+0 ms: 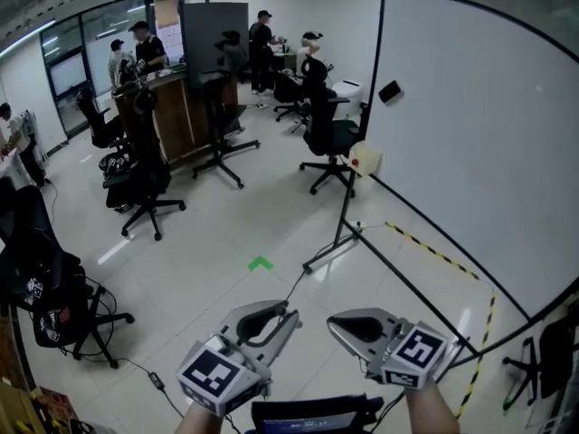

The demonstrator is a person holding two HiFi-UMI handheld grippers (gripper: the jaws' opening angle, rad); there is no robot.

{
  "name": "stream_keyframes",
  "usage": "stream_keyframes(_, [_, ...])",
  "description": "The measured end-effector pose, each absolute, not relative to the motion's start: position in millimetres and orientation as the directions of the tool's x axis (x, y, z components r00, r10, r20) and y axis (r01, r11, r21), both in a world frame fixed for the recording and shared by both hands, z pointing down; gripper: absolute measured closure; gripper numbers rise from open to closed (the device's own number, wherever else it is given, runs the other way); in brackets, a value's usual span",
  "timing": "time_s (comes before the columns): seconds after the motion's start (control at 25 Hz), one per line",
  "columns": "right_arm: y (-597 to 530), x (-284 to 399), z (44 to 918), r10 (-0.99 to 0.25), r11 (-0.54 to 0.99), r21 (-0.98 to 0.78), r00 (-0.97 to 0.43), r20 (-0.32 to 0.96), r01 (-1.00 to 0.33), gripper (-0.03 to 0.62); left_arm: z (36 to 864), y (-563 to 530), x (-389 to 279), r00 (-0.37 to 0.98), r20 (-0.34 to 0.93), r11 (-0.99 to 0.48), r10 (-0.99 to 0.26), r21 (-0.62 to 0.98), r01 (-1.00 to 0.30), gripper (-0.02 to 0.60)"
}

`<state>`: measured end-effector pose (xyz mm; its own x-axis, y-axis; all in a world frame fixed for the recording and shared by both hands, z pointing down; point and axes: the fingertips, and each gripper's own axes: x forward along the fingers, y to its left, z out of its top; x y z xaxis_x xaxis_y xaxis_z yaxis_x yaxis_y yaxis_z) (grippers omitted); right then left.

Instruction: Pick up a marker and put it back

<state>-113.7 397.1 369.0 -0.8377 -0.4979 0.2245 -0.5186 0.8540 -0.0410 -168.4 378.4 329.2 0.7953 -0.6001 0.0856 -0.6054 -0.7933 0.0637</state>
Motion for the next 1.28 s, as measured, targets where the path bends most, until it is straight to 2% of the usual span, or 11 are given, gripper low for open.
stream_keyframes(0.4, [400.9, -132.9, 374.1, -0.558, 0.814, 0.003, -0.781, 0.28, -0.581, 0.58, 323.9, 366.8, -186.6, 0.852, 0.043, -0.85, -0.522, 0.061, -0.523, 0.508])
stream_keyframes(0.6, [378.0, -122.1, 365.2, -0.606, 0.781, 0.001, -0.758, 0.241, -0.624, 0.58, 320.6, 347.0, -179.4, 0.866, 0.032, -0.864, -0.498, 0.062, -0.499, 0.508])
stream_keyframes(0.96, [315.0, -88.0, 368.8, -0.588, 0.796, -0.011, -0.776, 0.228, -0.606, 0.58, 320.7, 289.0, -144.0, 0.859, 0.067, -0.859, -0.508, 0.036, -0.511, 0.508])
stream_keyframes(1.28, [257.5, -32.5, 368.6, -0.557, 0.819, -0.027, -0.806, 0.202, -0.573, 0.58, 315.0, 236.0, -86.8, 0.832, 0.098, -0.834, -0.546, 0.024, -0.551, 0.508])
